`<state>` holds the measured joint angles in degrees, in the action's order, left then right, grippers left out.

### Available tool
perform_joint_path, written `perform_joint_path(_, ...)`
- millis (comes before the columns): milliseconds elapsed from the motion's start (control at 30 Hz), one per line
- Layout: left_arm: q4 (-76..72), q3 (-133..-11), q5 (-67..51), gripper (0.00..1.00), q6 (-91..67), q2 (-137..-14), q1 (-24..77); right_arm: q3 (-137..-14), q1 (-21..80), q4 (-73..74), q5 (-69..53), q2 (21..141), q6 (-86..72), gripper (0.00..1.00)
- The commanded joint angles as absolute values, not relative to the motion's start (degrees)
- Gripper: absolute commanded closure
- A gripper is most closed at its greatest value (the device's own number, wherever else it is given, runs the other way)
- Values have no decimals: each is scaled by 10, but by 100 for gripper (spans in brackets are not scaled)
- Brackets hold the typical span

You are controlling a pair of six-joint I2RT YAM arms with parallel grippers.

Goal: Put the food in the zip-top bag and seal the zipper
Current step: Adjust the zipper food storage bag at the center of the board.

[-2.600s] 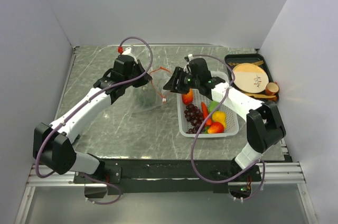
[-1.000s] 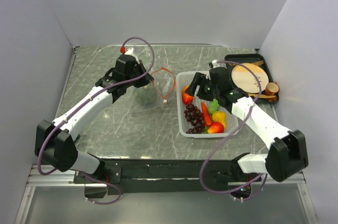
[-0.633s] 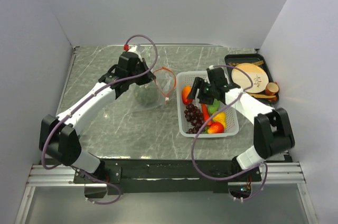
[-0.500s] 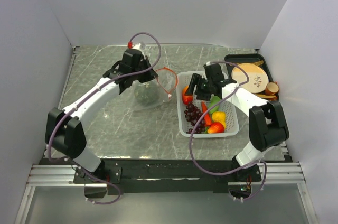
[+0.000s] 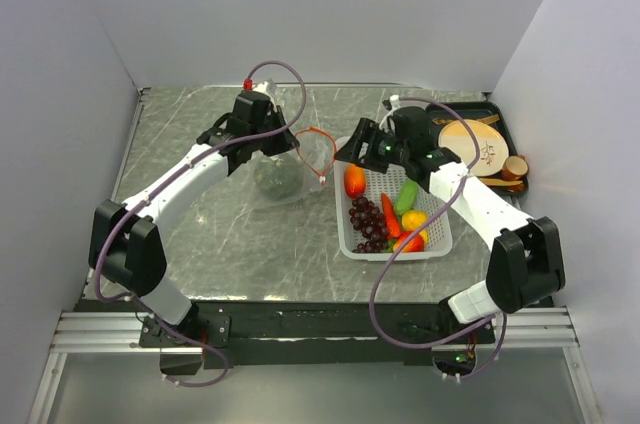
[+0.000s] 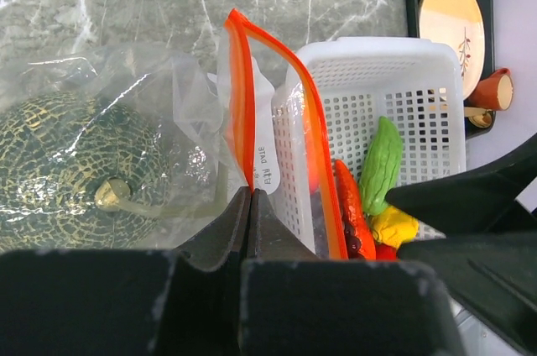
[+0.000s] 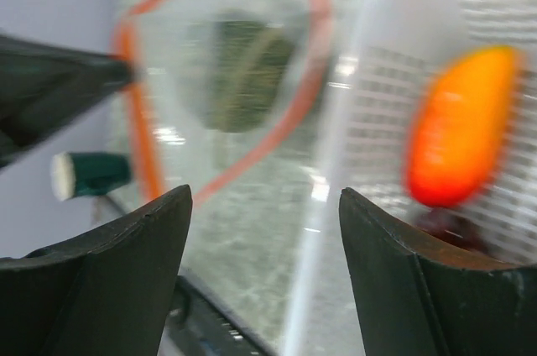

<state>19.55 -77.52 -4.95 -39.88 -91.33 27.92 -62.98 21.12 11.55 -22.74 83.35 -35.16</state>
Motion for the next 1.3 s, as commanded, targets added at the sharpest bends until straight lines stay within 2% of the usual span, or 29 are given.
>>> perform_joint_path(0,170,-777,-62,99,-402,-878,277,-647,228,57,-281,846,-409,23)
perform_joint_path(200,166,-768,-61,99,-403,-863,277,-646,250,43,-293,875,-454,28)
perform_joint_path(433,160,-759,-62,99,-403,-858,277,-650,277,23,-318,900,-489,29)
perform_joint_path(500,157,-754,-62,99,-404,-853,277,-647,283,8,-320,908,-497,33)
perform_joint_path(533,158,-753,-62,99,-403,-852,277,-649,283,5,-321,916,-496,40)
perform_joint_path(567,160,-753,-58,99,-403,-849,277,-654,283,2,-321,918,-496,62)
perform_joint_path(667,171,-760,-32,99,-391,-832,275,-684,283,2,-317,922,-481,92)
perform_joint_path(733,186,-772,-8,99,-374,-813,268,-714,284,12,-309,928,-456,99)
perform_joint_path(967,266,-892,28,99,-341,-773,187,-931,289,115,-305,976,-384,100)
perform_joint_path(1267,236,-810,23,99,-341,-721,164,-968,305,147,-300,1002,-367,100)
